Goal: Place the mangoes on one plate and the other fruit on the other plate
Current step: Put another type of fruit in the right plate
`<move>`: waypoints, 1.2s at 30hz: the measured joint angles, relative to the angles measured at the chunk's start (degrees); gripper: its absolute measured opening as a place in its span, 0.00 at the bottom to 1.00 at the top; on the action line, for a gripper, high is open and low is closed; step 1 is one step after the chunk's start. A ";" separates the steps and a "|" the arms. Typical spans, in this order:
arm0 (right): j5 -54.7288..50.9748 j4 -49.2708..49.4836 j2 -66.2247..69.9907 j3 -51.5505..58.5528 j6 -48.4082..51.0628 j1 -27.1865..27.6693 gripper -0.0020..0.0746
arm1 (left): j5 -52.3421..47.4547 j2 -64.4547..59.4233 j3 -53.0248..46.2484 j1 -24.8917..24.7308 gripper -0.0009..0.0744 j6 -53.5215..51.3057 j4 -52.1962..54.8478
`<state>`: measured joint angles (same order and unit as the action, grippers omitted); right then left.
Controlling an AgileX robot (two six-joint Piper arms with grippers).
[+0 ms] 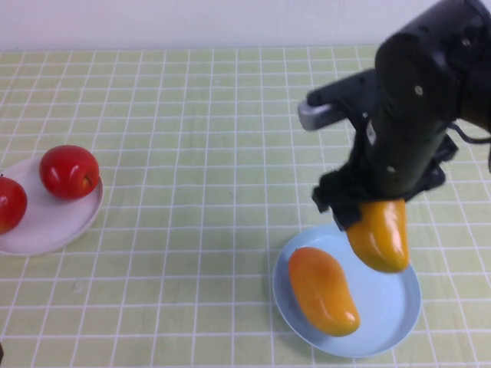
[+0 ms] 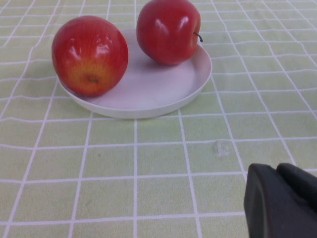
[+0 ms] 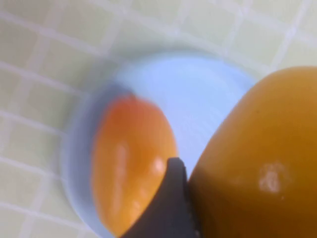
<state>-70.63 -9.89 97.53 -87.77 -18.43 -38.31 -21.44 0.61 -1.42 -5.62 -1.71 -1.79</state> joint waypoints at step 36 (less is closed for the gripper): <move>11.79 6.95 -1.02 17.68 0.49 3.97 0.84 | 0.00 0.00 0.00 0.00 0.01 0.00 0.00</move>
<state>-58.84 -2.94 96.51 -70.09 -17.94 -34.34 -21.44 0.61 -1.42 -5.62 -1.71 -1.79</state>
